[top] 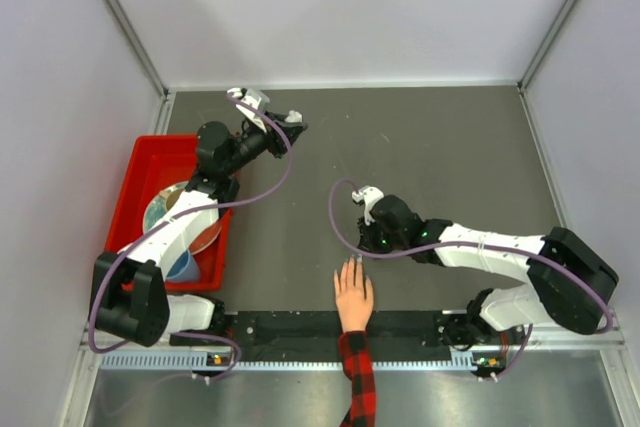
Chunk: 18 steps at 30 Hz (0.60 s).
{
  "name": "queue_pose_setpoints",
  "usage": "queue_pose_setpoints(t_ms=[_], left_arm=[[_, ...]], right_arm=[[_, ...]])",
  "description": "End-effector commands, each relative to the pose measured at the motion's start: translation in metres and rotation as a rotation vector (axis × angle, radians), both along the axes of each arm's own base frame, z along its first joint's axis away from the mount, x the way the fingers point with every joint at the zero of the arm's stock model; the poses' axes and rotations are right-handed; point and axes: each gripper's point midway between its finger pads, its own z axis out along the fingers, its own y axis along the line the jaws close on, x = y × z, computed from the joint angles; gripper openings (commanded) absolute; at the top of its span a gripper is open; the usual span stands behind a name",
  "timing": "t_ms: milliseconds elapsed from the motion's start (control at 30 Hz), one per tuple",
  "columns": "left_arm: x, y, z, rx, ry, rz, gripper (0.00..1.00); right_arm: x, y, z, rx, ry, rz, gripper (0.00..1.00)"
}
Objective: Paint the nails
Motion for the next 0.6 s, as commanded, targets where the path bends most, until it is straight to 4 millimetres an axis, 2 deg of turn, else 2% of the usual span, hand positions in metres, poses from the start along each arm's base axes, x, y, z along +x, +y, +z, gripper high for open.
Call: queue_pose_setpoints(t_ms=[0,567], left_arm=[[-0.0036,0.0039,0.0418,-0.027,-0.120,0.008,0.00],[-0.0035,0.0050,0.0423,-0.028,-0.121,0.010,0.00]], right_arm=[[0.0207,0.0150,0.0220,0.055,-0.067,-0.006,0.00],[0.0231,0.0161,0.0237,0.060,-0.075,-0.002,0.00]])
